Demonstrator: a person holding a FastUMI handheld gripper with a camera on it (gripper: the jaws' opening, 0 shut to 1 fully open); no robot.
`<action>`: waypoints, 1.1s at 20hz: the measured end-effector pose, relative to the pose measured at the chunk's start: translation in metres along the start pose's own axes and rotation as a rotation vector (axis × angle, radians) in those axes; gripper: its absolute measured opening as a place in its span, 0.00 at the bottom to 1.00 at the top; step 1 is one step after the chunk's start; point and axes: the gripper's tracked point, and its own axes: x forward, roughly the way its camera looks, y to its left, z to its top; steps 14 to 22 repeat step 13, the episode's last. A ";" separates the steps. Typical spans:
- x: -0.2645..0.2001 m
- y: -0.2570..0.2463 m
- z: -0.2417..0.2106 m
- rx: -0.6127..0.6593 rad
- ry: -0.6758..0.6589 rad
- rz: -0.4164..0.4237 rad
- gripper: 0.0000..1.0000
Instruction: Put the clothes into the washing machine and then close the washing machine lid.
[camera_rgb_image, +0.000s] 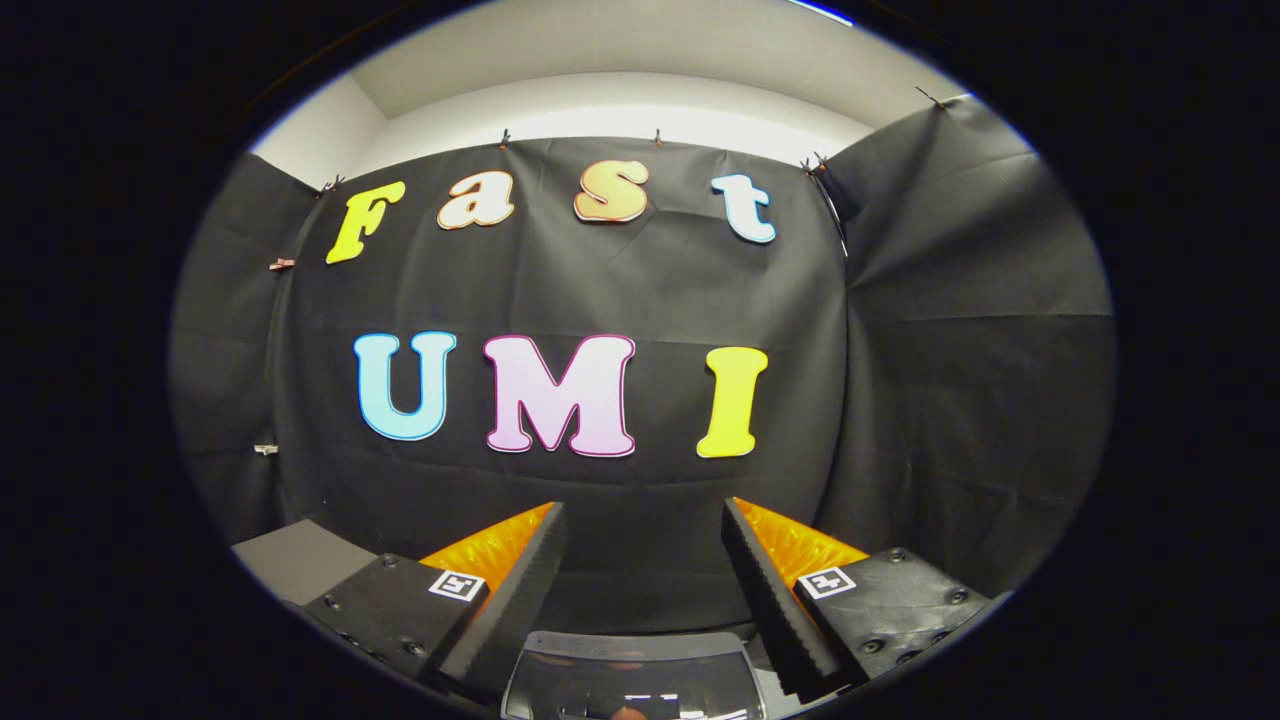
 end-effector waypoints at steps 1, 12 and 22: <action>-0.002 0.003 0.002 -0.005 0.000 0.003 0.98; -0.003 0.006 0.009 0.017 -0.018 0.008 0.98; -0.004 0.006 0.008 0.017 -0.018 0.007 0.98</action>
